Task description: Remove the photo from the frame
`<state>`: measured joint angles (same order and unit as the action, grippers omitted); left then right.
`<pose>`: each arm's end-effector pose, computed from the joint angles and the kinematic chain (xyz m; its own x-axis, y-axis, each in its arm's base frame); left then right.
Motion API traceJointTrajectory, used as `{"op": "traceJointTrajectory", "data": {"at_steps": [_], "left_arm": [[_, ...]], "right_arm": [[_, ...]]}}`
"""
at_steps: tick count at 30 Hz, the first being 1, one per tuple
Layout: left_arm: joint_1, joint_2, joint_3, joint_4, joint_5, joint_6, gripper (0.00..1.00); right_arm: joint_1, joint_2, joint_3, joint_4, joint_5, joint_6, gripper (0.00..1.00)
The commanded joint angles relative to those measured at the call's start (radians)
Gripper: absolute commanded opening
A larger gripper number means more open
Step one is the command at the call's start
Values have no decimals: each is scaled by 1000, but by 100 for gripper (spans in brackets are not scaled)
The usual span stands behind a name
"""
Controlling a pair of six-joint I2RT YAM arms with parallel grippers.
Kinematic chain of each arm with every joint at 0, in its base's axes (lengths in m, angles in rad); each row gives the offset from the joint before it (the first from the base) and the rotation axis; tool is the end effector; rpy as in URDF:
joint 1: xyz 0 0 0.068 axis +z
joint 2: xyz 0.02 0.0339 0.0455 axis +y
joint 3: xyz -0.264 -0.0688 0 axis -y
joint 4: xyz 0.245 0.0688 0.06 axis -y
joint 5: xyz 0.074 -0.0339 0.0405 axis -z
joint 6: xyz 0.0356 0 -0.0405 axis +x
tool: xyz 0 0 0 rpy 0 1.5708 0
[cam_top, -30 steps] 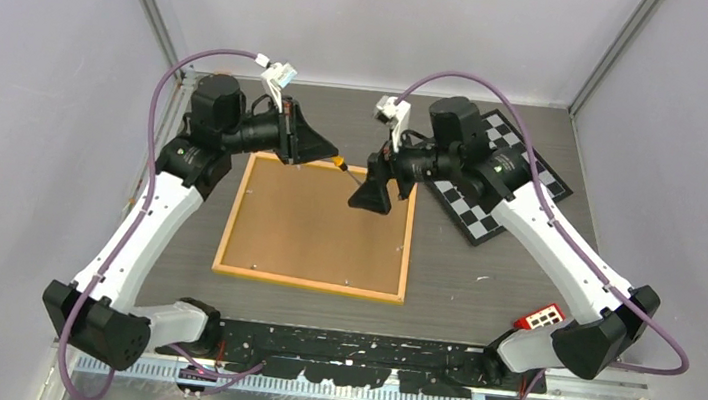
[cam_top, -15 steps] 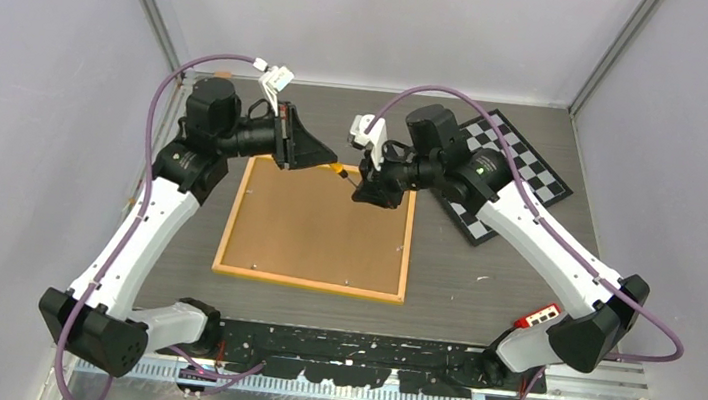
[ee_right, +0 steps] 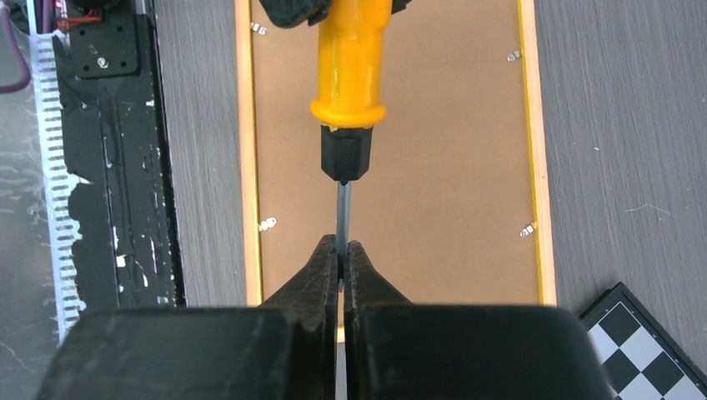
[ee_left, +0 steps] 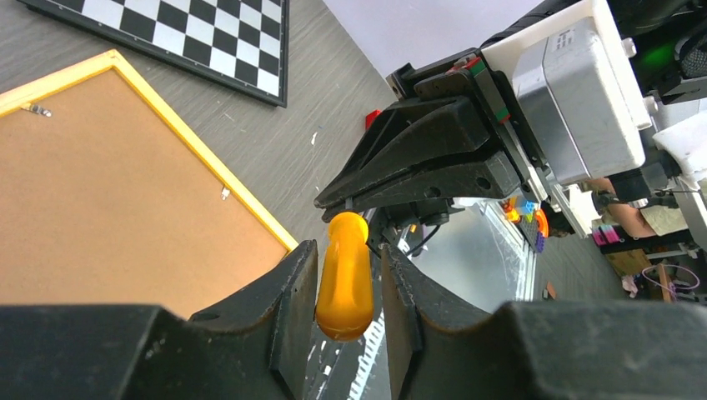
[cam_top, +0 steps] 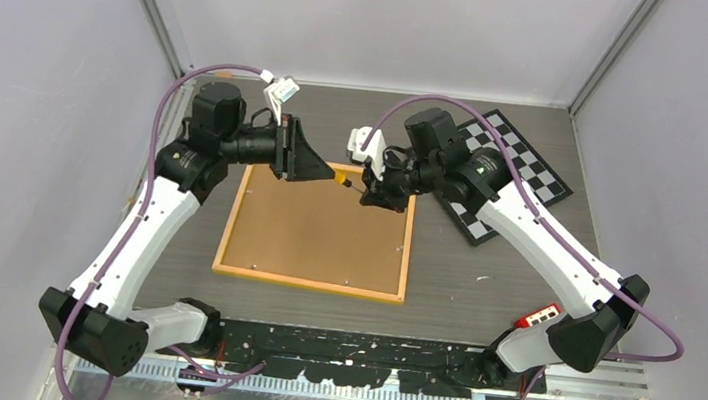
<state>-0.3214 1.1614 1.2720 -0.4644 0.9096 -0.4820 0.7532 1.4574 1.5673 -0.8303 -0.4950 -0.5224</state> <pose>0.2205 -0.1030 0.4091 -0.7068 -0.0647 -0.7044 0.6419 0.3597 -0.6771 0.2118 0.2218 0.3928 0.0132 -0.5895 -0.8077 -0.9874 0.1196 -0.1034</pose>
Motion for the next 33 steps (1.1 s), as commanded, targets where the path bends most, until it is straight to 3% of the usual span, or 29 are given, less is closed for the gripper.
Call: {"op": "traceJointTrajectory", "data": {"at_steps": [1, 12, 14, 16, 17, 18, 19, 22, 25, 28, 33], "left_arm": [[-5, 9, 41, -26, 31, 14, 36], [-41, 35, 31, -39, 37, 20, 35], [-44, 38, 28, -35, 35, 21, 27], [-43, 40, 26, -28, 29, 15, 10], [-40, 43, 24, -32, 20, 13, 2], [-34, 43, 22, -35, 15, 16, 0], [-22, 42, 18, -39, 6, 21, 0], [42, 53, 47, -128, -57, 115, 0], [122, 96, 138, -329, -134, 319, 0], [180, 133, 200, -478, -258, 509, 0], [206, 168, 211, -559, -416, 777, 0]], "right_arm": [[2, -21, 54, -17, -6, -51, 1], [9, -20, 56, -21, 10, -51, 1], [8, -23, 54, -22, 8, -54, 0], [9, -23, 54, -16, 11, -41, 3], [8, -22, 54, -8, 18, -20, 9], [8, -20, 54, 1, 22, 0, 19], [9, -18, 54, 11, 25, 25, 29], [1, -19, 31, 43, 68, 97, 74], [-32, -20, -5, 70, 113, 183, 99], [-92, 0, -24, 55, 121, 269, 100], [-206, 44, -67, 34, 130, 375, 100]]}}
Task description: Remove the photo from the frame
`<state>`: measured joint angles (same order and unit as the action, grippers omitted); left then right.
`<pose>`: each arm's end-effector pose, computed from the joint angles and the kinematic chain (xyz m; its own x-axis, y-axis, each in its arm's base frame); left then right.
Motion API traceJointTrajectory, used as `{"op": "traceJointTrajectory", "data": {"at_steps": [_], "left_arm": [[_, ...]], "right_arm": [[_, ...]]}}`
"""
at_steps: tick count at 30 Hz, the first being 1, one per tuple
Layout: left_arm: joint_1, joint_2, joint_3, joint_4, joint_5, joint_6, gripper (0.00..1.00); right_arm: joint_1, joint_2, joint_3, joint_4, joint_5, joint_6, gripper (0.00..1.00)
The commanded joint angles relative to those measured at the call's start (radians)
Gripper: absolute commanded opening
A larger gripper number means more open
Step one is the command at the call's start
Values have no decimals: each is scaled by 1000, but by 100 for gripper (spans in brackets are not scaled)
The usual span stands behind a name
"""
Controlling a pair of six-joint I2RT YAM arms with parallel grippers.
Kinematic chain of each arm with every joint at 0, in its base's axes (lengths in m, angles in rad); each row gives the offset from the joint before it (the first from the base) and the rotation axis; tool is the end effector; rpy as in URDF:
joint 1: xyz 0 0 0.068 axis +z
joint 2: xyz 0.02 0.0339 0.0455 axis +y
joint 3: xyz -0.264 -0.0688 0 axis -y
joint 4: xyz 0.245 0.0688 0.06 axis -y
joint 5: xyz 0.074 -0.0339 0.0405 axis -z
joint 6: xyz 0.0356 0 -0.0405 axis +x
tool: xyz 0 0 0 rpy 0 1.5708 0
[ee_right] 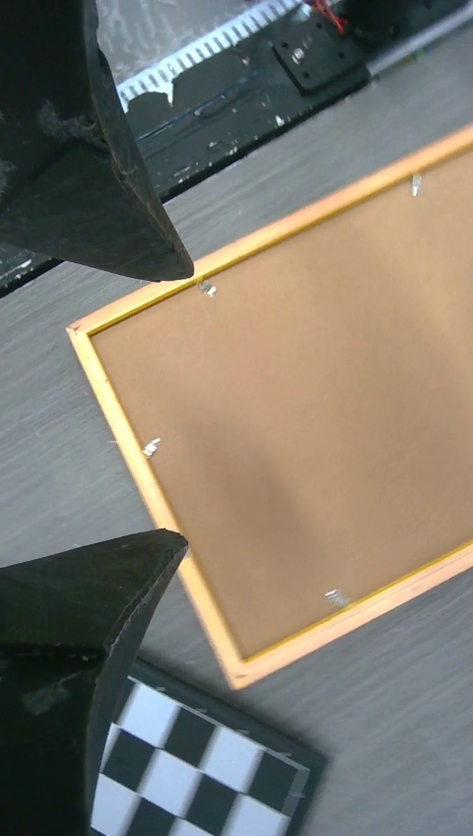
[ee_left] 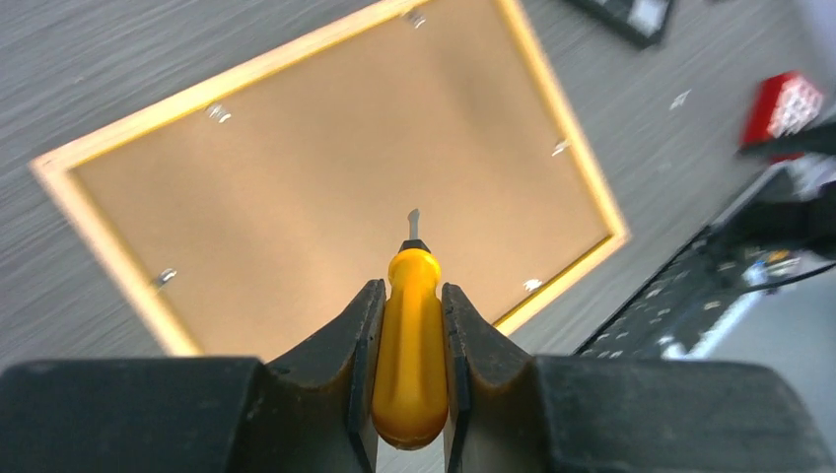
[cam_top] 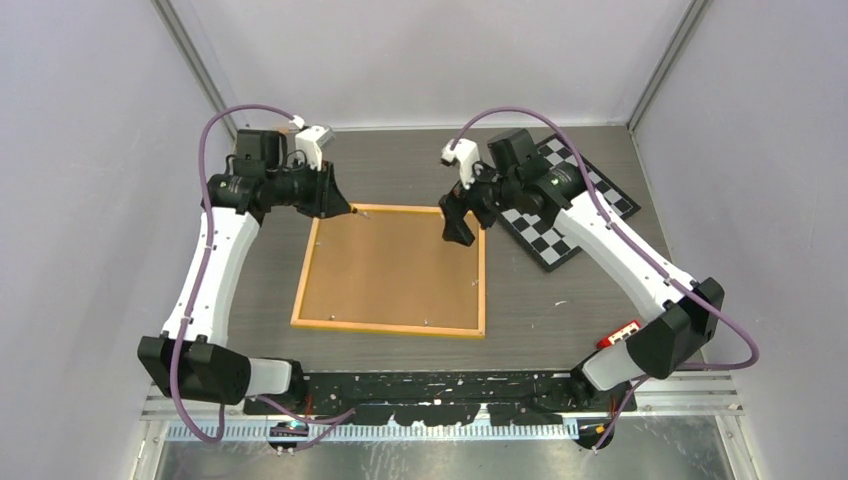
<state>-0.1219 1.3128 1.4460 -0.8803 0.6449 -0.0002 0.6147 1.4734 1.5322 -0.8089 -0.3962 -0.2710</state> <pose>0.2581 -0.0532 0.3912 -0.6746 0.0825 -0.7336 0.5348 0.7396 -0.4086 0.2482 0.1921 0.3777 -0.3324 -0.5370 -0.7753 -0.8839 0.4640 0.0576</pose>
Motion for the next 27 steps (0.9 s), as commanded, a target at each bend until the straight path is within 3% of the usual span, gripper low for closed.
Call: {"op": "traceJointTrajectory", "data": {"at_steps": [1, 6, 10, 13, 18, 27], "left_arm": [[7, 26, 36, -149, -180, 332, 0], [10, 73, 33, -140, -268, 472, 0], [20, 121, 35, -119, -284, 540, 0], [39, 166, 39, -118, -264, 593, 0], [89, 237, 37, -107, -192, 672, 0], [109, 310, 4, -71, -200, 838, 0]], "right_arm": [[-87, 33, -41, 13, 27, 138, 100], [-176, 58, -93, 60, 70, 347, 100], [-260, 139, -92, -16, -73, 370, 100], [-263, 207, -84, -64, -42, 392, 100], [-264, 226, -200, 40, 36, 521, 100], [-264, 326, -262, 129, 93, 600, 96]]}}
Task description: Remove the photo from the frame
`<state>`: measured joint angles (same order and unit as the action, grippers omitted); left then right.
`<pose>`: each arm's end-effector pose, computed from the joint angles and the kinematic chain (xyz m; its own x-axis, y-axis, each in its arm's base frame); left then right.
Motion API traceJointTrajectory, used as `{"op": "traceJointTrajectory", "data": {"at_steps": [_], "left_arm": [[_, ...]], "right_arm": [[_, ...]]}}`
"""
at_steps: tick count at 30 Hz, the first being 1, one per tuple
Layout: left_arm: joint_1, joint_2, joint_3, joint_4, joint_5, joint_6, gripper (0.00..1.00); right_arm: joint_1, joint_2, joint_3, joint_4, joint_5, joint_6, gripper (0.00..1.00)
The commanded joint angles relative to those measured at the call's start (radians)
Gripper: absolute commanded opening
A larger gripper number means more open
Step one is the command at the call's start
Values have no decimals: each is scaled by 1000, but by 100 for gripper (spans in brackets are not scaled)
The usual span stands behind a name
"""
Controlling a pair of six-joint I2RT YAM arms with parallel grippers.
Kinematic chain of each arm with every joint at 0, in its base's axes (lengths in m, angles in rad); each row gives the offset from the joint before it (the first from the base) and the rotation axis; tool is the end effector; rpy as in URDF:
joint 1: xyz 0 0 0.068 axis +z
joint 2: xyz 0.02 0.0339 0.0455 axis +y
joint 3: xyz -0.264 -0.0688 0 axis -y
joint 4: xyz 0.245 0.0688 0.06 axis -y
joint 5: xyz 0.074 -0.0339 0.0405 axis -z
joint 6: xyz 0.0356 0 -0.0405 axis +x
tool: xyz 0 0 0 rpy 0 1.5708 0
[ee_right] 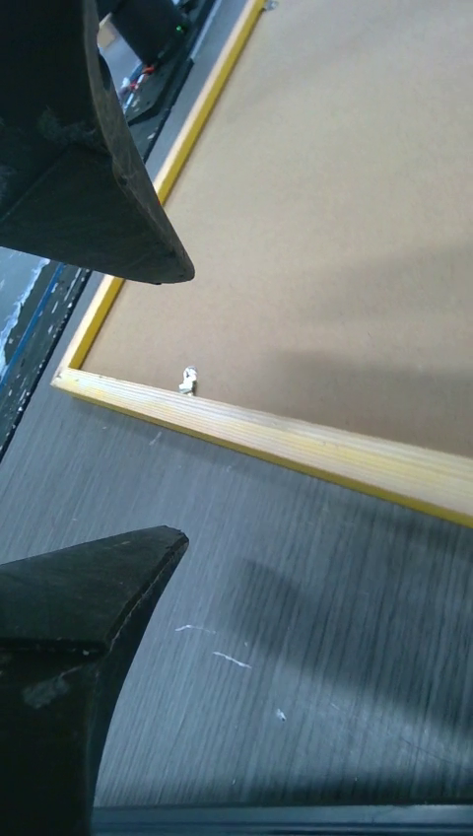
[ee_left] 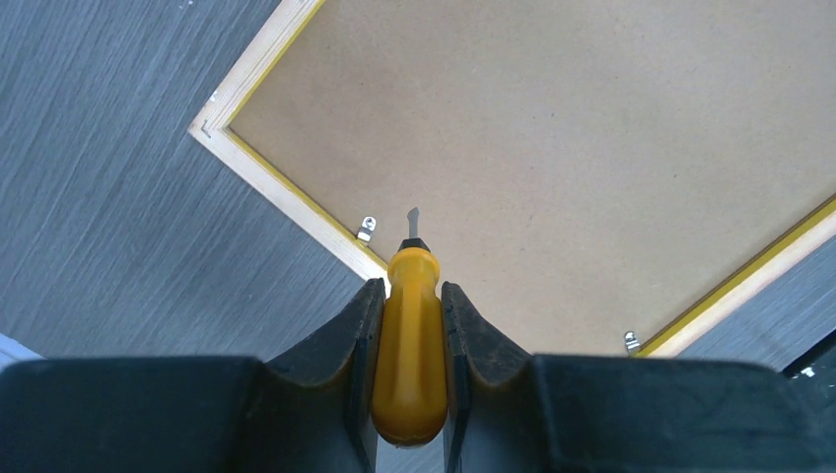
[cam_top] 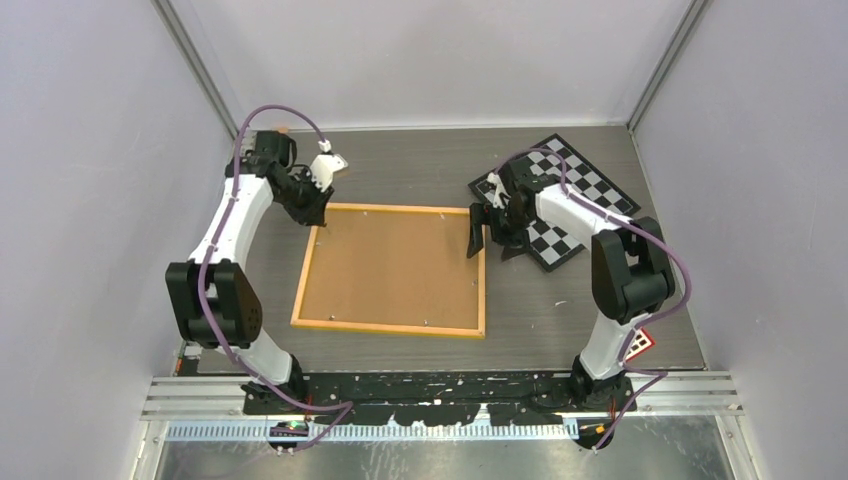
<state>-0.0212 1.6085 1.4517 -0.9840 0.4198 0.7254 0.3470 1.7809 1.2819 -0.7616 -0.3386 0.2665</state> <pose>0.3253 -0.0214 0.3015 -0.5544 0.6177 -0.5577 0.7445 0.6676 -0.0006 0.3268 0.1307 0.2047 -0.9735 -0.0879 -0.2112 -0.1656 0.9077 0.3855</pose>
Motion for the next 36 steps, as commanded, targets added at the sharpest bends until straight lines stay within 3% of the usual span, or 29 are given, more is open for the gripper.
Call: {"op": "traceJointTrajectory", "data": {"at_steps": [1, 4, 17, 36], "left_arm": [[9, 18, -5, 34, 23, 132, 0], [9, 26, -14, 37, 10, 183, 0], [9, 50, -68, 100, -67, 281, 0], [10, 67, -135, 152, -150, 351, 0]], "right_arm": [[4, 23, -15, 96, 36, 71, 93], [11, 33, -24, 129, 41, 87, 87], [37, 89, -33, 162, 81, 106, 79], [38, 123, -37, 162, 76, 127, 78]]}}
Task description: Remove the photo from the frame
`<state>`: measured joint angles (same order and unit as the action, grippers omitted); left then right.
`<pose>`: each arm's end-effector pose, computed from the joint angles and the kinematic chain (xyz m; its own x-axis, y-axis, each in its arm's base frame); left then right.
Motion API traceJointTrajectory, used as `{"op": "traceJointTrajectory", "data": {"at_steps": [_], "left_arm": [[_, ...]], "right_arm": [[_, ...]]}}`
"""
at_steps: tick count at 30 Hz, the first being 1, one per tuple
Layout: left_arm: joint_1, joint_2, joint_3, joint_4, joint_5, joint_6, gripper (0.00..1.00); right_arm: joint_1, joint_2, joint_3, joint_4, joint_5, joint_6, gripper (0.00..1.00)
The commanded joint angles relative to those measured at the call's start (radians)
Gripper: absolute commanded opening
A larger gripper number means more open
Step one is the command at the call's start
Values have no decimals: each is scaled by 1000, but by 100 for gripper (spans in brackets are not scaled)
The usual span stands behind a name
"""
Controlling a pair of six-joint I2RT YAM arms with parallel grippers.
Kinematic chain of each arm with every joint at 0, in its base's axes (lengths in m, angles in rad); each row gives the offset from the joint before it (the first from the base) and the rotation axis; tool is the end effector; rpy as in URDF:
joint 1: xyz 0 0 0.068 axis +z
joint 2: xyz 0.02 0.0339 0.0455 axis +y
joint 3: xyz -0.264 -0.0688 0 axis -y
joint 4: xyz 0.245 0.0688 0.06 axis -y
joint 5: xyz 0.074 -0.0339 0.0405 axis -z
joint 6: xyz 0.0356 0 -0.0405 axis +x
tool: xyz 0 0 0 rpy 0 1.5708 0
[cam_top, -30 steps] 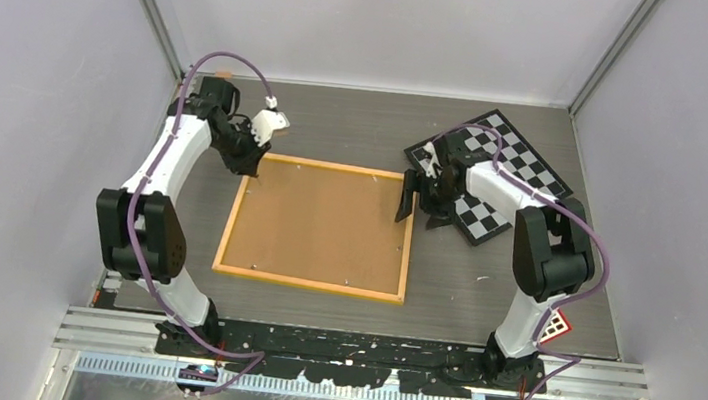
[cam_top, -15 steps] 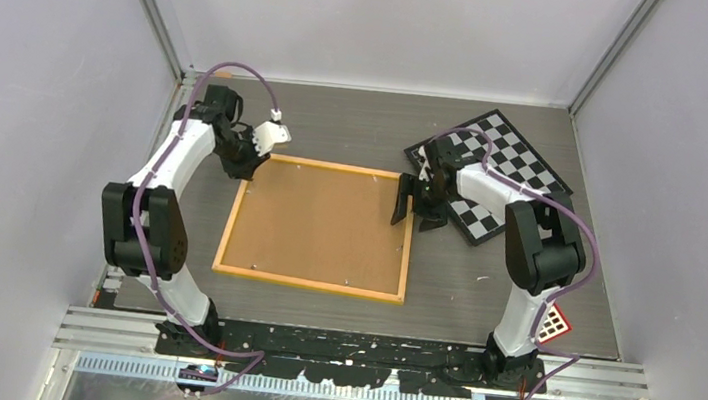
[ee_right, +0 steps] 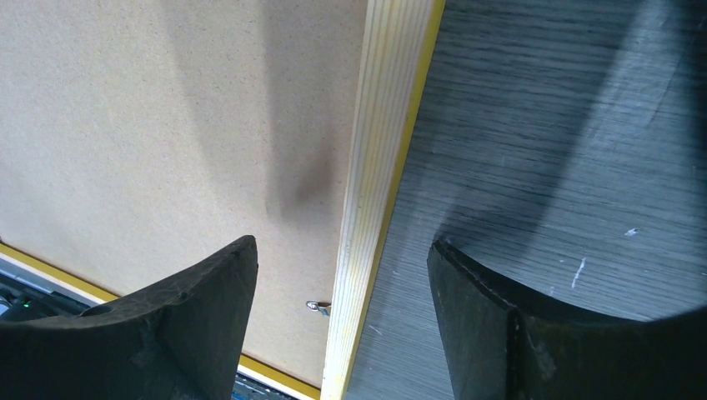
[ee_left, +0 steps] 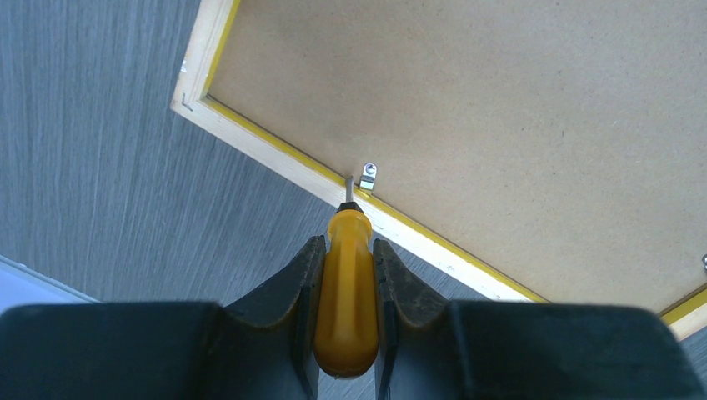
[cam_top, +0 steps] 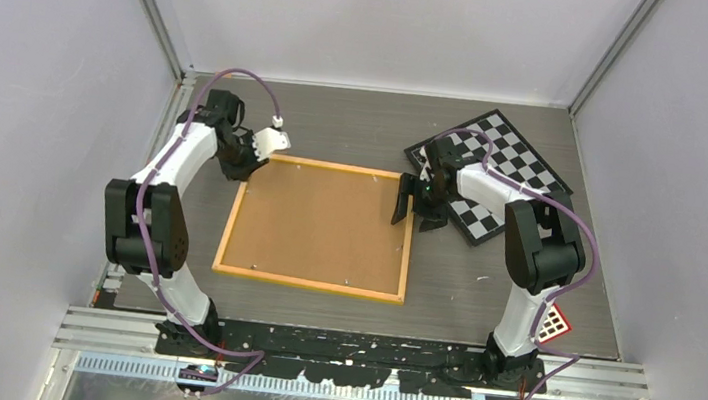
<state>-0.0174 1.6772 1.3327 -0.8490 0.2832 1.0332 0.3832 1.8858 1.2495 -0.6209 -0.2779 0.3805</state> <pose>0.3385 -0.0158 0.2492 -0.3732 0.8313 -0.4118 0.8597 0.4768 0.1834 0.3376 0.1466 0.1642 -0.9818 -0.0107 -0.1895 -0.0791 0.9308 0.3569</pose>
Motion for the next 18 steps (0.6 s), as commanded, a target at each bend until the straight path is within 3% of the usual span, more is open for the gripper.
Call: {"op": "traceJointTrajectory", "data": {"at_steps": [1, 18], "left_arm": [[7, 0, -18, 13, -20, 50, 0], [5, -16, 3, -177, 70, 47, 0]], "right_arm": [[1, 19, -3, 21, 17, 13, 78], [1, 40, 13, 19, 14, 26, 78]]}}
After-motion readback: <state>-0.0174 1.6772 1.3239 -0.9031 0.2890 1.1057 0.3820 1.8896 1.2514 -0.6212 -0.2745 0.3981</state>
